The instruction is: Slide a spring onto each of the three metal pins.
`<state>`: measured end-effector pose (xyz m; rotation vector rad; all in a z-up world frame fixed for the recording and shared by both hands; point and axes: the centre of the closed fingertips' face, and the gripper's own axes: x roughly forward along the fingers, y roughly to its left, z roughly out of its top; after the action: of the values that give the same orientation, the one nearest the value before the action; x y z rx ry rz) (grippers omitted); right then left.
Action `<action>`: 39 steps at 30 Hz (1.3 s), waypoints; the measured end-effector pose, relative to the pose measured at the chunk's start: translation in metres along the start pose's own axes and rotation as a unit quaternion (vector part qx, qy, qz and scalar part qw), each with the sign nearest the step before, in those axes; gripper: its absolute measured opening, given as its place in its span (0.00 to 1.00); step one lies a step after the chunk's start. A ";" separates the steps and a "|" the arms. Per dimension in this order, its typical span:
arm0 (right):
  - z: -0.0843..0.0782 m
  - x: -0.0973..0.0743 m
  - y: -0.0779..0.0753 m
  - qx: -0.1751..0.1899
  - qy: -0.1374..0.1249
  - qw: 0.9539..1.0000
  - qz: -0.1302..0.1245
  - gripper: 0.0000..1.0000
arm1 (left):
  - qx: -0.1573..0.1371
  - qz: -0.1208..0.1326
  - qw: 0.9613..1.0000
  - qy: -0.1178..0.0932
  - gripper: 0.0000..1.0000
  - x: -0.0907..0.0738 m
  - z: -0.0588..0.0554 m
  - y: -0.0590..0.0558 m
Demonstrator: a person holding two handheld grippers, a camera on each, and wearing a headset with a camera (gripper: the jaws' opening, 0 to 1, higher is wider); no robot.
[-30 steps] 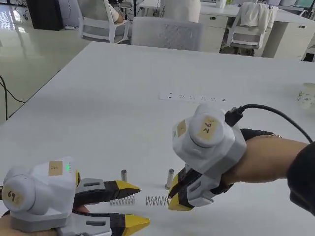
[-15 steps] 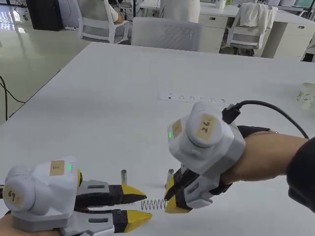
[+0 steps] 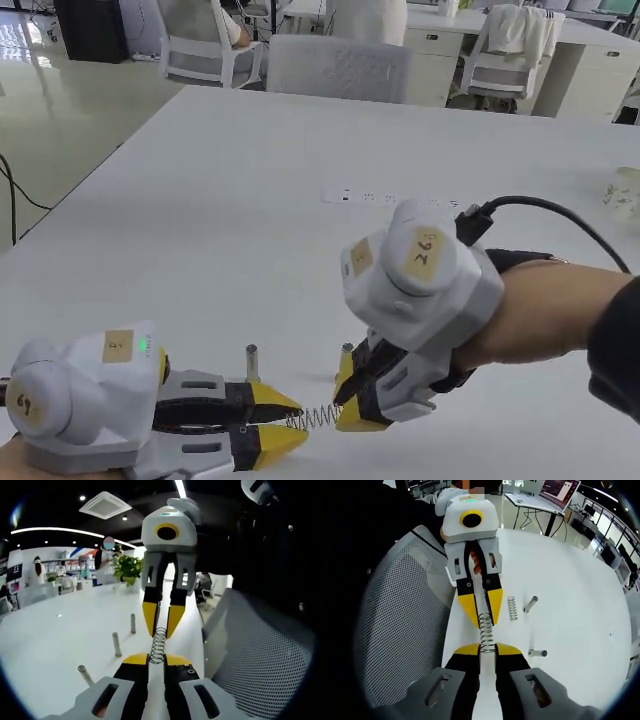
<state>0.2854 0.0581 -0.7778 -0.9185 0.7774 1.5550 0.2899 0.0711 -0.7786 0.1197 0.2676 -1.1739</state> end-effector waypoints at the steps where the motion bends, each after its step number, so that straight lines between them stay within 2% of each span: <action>1: 0.002 -0.002 0.000 -0.002 -0.001 1.000 -0.003 0.08 | -0.001 0.001 1.000 -0.002 0.03 0.000 0.001 0.000; 14: 0.028 -0.013 0.001 -0.033 -0.018 0.999 -0.024 0.08 | 0.002 0.000 1.000 -0.001 0.03 0.000 0.001 -0.001; 27: 0.050 -0.009 0.004 -0.054 -0.030 0.998 -0.026 0.08 | 0.005 -0.007 1.000 0.004 0.02 0.002 0.000 -0.004; 31: 0.051 -0.007 0.004 -0.055 -0.028 0.998 -0.026 0.08 | 0.006 -0.007 1.000 0.005 0.02 0.002 0.000 -0.004; 39: 0.045 -0.006 0.004 -0.031 -0.012 0.999 -0.019 0.10 | 0.005 -0.007 1.000 -0.001 0.02 0.002 0.001 -0.003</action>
<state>0.2758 0.0940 -0.7509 -0.9531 0.6948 1.5617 0.2877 0.0678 -0.7778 0.1261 0.2615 -1.1886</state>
